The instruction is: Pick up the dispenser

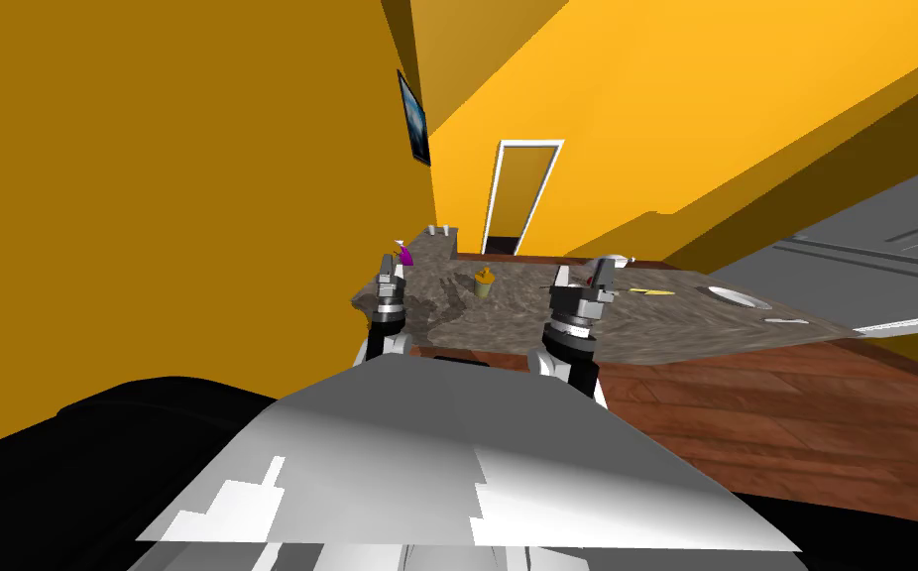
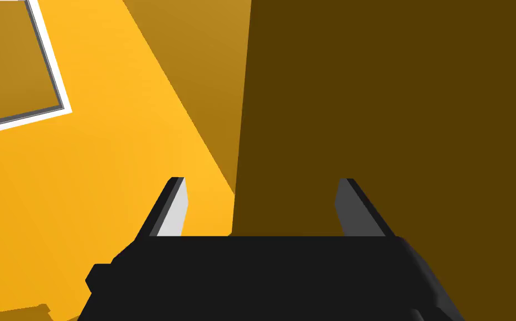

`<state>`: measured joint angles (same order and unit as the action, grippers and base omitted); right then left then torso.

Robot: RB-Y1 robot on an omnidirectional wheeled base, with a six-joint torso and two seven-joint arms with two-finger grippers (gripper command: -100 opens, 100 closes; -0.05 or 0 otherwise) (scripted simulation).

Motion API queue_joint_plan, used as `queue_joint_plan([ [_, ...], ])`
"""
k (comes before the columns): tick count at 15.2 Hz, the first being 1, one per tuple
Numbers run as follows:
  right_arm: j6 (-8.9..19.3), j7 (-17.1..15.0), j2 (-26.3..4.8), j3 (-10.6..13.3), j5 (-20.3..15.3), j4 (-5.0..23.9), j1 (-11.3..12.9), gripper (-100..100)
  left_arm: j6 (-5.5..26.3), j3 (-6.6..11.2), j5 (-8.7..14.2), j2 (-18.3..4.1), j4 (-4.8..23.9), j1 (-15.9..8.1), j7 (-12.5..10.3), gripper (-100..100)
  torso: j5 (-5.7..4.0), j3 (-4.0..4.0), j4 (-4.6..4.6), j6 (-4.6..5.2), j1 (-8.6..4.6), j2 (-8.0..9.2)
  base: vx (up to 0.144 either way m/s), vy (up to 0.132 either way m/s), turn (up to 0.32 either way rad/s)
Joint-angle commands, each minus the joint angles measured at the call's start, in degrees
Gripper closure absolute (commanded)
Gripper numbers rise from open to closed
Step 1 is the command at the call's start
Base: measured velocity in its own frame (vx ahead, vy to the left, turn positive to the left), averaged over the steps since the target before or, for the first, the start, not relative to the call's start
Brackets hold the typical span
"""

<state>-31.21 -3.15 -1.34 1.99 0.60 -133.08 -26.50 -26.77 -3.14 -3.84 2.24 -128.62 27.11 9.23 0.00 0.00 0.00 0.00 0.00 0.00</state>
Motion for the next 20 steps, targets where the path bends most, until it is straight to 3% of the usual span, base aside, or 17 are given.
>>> queue_joint_plan([
  [1,1.2,0.6,-2.1,-0.1,-0.7,0.4,0.3,-100,0.0,0.0,0.0,0.0,0.0,0.0,0.0,0,0.0,0.0,0.0,0.0,0.0,0.0,0.004,0.014,0.023],
  [6,6.8,3.7,-6.6,-0.8,-4.2,2.3,1.8,-100,0.0,-0.01,0.0,0.0,0.0,0.0,0.0,0,0.05,-0.06,-0.02,-0.02,0.24,-0.1,0.021,0.055,0.048],
  [11,10.3,5.5,-8.1,-1.3,-6.3,3.4,2.7,-100,0.0,-0.01,0.0,0.0,0.0,0.0,0.0,0,0.06,-0.07,-0.03,-0.02,0.26,-0.12,0.023,0.063,0.034],
  [20,19.7,11.0,-11.3,-2.5,-12.6,6.8,5.4,-100,0.0,-0.01,0.0,0.0,0.0,0.0,0.0,0,0.06,-0.07,-0.03,-0.01,0.28,-0.12,0.022,0.061,0.044],
])
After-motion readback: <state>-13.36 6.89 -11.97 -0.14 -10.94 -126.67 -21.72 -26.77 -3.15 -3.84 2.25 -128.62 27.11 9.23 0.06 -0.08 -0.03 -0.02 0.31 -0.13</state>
